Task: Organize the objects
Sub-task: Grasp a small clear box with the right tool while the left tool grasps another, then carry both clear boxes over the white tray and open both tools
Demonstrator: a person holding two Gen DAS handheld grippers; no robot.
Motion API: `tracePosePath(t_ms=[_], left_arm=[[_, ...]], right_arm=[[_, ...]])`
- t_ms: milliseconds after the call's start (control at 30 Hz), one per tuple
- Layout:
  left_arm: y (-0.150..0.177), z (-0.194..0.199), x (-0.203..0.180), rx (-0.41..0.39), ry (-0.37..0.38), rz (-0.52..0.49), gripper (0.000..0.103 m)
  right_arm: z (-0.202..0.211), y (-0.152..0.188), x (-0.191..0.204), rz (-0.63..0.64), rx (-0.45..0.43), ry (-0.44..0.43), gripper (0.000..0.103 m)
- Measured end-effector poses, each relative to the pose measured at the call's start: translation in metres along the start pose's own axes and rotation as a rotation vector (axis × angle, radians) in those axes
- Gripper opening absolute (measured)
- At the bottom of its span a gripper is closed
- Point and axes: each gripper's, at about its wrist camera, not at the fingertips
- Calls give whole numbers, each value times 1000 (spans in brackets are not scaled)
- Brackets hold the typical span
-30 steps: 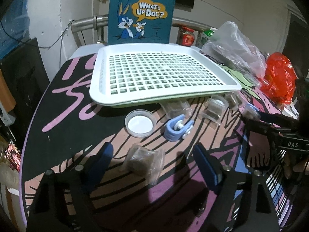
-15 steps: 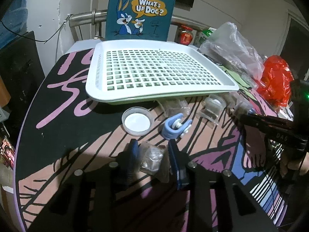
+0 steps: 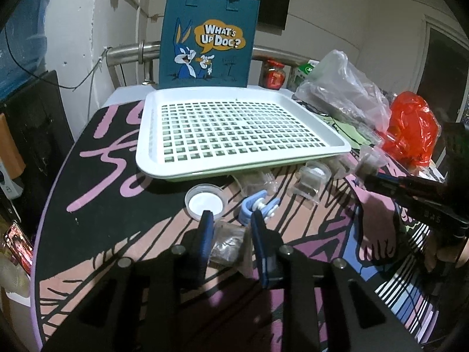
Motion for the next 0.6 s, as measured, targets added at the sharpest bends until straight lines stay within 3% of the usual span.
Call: tracePosePath(t_ms=[300, 600], left_arm=[[-14, 17, -10, -41, -20, -31, 26], [-50, 26, -29, -134, -2, -66, 26]], right_arm=[[25, -16, 3, 11, -70, -26, 15], [48, -53, 4, 46, -180, -22, 15]])
Point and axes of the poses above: each gripper's, at about its wrist camera, not at the fingertips, and z roughly against the way its jaws point, x to its left, y to its underside, and after that the axes turned 9 degrees about z, right-handed
